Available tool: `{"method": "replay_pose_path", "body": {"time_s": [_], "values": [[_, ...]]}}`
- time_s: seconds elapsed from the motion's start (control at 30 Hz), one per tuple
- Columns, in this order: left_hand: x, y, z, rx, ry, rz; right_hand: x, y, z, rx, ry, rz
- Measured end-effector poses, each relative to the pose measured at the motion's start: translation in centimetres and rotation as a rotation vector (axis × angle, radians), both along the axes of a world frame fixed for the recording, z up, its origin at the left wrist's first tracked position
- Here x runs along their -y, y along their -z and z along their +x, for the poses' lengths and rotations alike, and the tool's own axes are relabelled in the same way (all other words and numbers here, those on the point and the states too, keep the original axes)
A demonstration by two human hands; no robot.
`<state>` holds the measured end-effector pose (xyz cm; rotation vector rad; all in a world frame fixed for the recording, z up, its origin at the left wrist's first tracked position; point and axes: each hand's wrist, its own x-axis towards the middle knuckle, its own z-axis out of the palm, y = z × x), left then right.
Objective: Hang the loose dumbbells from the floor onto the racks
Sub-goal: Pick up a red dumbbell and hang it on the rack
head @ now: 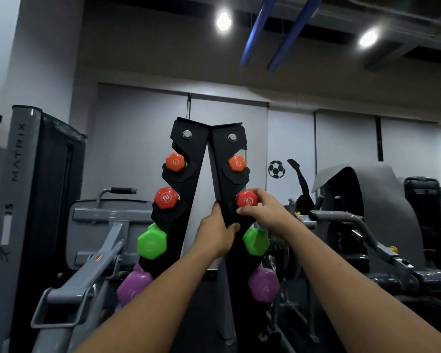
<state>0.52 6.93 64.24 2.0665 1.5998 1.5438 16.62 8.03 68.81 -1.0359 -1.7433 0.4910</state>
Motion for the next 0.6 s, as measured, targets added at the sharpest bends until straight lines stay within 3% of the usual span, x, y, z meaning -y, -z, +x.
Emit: {"method": "replay_pose_path", "body": {"time_s": [0.2, 0.33, 0.43, 0.6], "values": [[1.7, -0.7, -1.9, -0.211, -0.061, 0.012, 0.8, 0.5, -1.3, 0.037, 0.1, 0.074], [3.1, -1.4, -2.6, -0.34, -0.077, 0.063, 2.6, 0.7, -2.2, 0.095, 0.252, 0.361], [4.4, -0.9, -3.5, -0.388, -0.112, 0.137, 4.3, 1.9, -3.8, 0.08, 0.245, 0.612], [7.1, 1.2, -5.4, -0.465, -0.175, 0.312, 5.9, 4.8, -6.2, 0.066, 0.201, 0.73]]}}
